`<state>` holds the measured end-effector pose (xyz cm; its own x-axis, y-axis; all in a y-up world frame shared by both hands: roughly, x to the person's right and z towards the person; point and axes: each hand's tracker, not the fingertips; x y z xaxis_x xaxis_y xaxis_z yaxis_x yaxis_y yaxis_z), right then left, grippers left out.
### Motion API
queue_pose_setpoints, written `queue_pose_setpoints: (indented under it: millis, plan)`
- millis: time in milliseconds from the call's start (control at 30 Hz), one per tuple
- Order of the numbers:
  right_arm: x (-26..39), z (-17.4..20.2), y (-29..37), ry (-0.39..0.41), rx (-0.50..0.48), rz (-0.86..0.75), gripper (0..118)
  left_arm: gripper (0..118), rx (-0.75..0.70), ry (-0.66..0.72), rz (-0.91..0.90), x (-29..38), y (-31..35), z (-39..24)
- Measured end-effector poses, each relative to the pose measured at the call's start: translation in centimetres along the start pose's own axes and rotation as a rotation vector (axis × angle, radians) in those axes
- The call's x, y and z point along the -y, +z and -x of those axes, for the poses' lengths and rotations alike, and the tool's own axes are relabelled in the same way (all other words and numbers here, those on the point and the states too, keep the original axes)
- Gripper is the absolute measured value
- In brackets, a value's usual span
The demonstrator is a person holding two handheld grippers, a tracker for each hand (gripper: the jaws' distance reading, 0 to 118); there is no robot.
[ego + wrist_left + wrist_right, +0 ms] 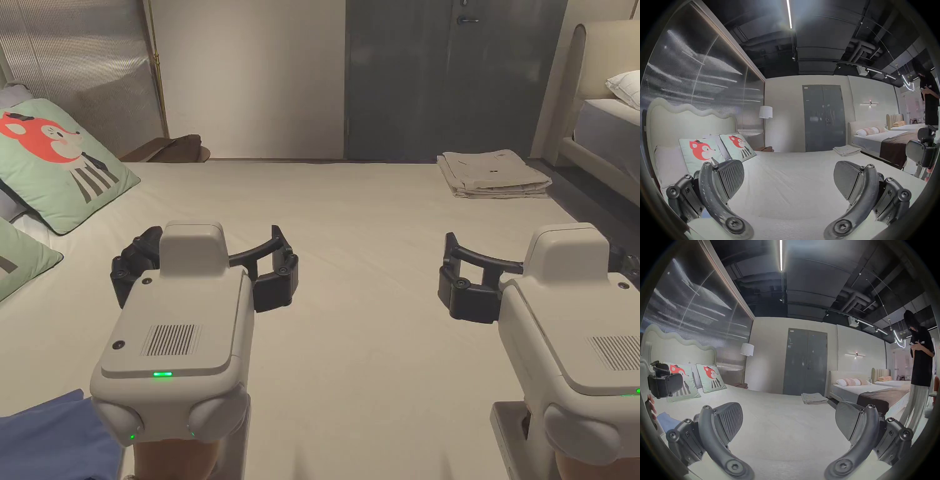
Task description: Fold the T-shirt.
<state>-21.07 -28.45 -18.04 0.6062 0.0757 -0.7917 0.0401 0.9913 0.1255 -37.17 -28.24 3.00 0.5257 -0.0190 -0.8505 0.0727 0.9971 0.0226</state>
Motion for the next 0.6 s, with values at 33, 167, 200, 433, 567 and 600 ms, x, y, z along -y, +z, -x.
queue_pose_setpoints:
  millis: [33,167,200,433,567,600]
  plan:
    - [0.00,-0.01,0.00,-0.001,-0.001,0.002,113,111,0.000,0.000,0.000,-0.01,0.00,0.01]
    - [0.04,-0.07,0.01,-0.006,-0.001,0.003,113,111,0.000,-0.003,-0.005,-0.06,0.07,-0.05]
    - [0.04,-0.06,0.01,-0.004,0.000,0.003,113,111,0.000,-0.003,-0.006,-0.08,0.08,-0.03]
    - [-0.04,-0.15,0.07,-0.005,-0.002,0.001,113,111,-0.002,-0.001,-0.008,-0.06,0.09,-0.04]
    - [-0.03,-0.17,0.09,-0.007,-0.003,0.001,113,111,-0.003,0.000,-0.008,-0.04,0.13,-0.02]
    - [-0.02,-0.15,0.09,-0.005,-0.003,0.002,113,111,-0.004,0.000,-0.008,-0.06,0.13,0.02]
